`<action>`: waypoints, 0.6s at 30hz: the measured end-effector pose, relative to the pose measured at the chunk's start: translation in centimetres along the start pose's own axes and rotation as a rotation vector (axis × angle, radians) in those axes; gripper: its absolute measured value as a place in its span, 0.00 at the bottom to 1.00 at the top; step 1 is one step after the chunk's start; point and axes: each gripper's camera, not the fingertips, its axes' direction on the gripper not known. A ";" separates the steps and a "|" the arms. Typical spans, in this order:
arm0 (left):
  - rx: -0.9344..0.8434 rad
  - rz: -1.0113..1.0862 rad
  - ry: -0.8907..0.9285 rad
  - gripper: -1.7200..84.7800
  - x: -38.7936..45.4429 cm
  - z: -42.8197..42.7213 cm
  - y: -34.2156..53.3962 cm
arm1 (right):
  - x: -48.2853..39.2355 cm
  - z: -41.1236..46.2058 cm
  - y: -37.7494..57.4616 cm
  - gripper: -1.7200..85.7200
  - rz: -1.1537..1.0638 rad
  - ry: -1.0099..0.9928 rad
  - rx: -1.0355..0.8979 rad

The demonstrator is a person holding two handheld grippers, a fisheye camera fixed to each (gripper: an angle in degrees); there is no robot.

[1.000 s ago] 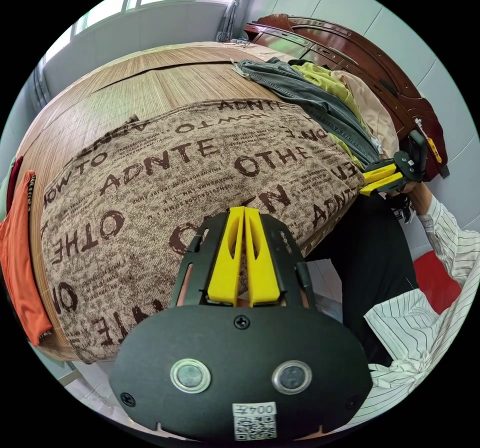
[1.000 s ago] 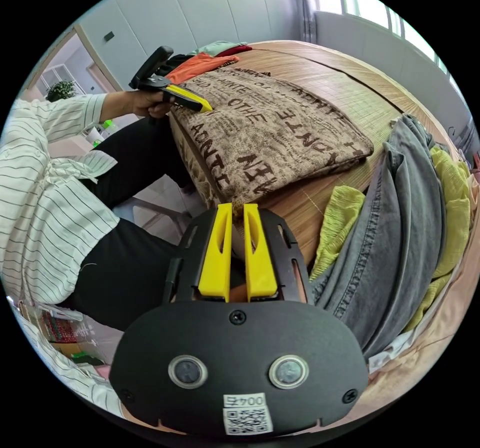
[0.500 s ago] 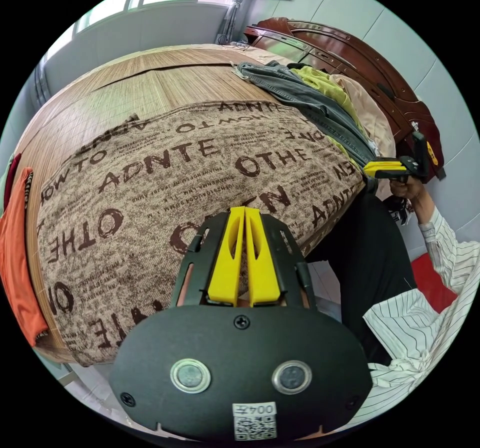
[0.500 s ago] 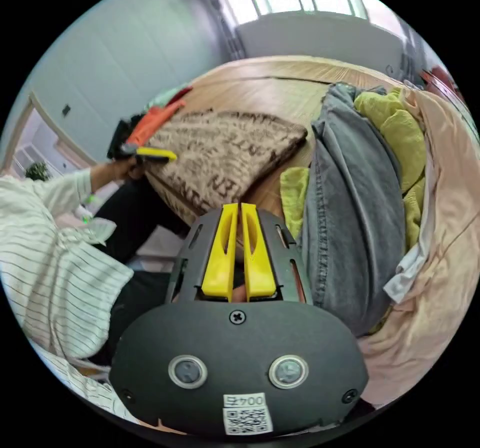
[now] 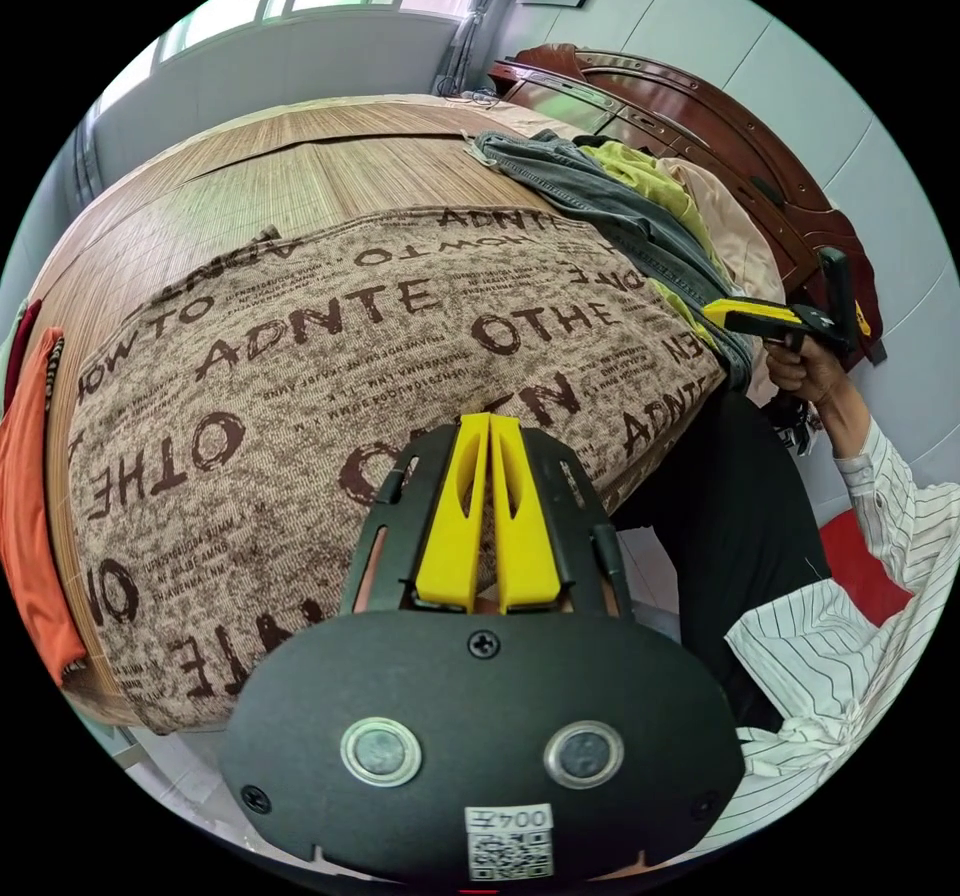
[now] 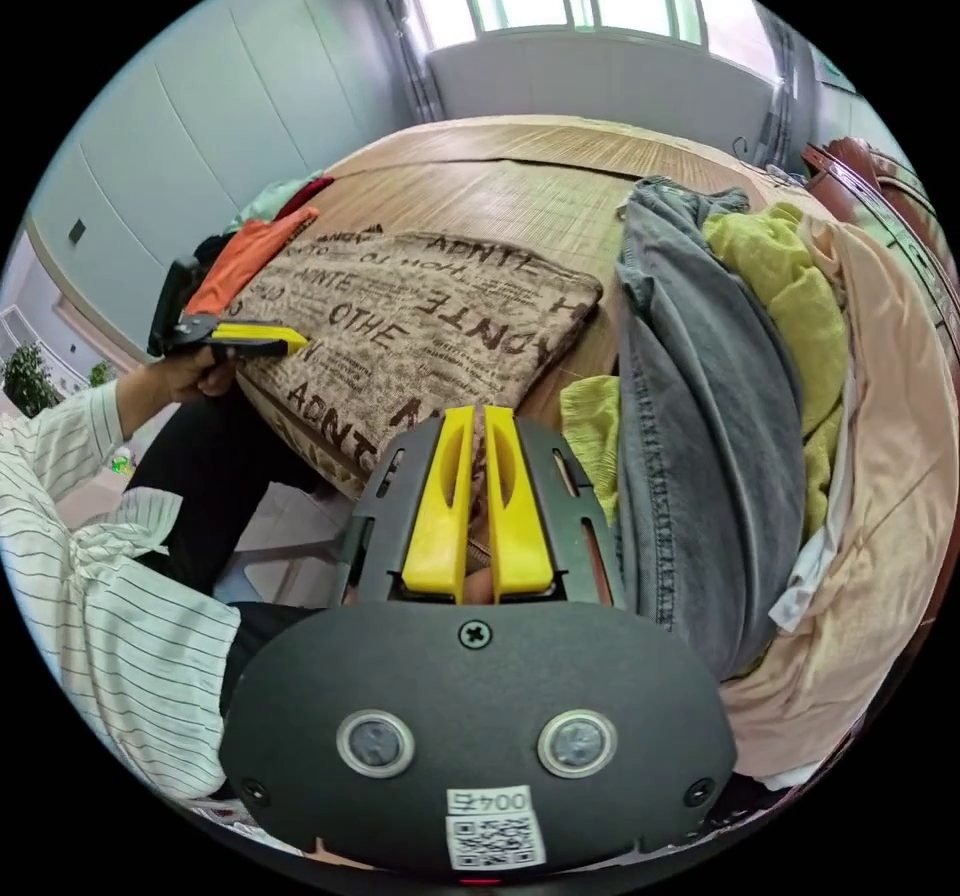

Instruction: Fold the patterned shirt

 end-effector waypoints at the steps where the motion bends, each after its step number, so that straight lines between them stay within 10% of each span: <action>1: -0.002 0.000 -0.002 0.03 -0.1 0.0 0.0 | -1.2 1.3 -0.6 0.07 -0.040 0.030 -0.048; 18: 0.010 0.010 0.006 0.02 -1.8 -1.0 0.7 | 3.2 3.1 -4.3 0.10 0.506 -0.145 -0.003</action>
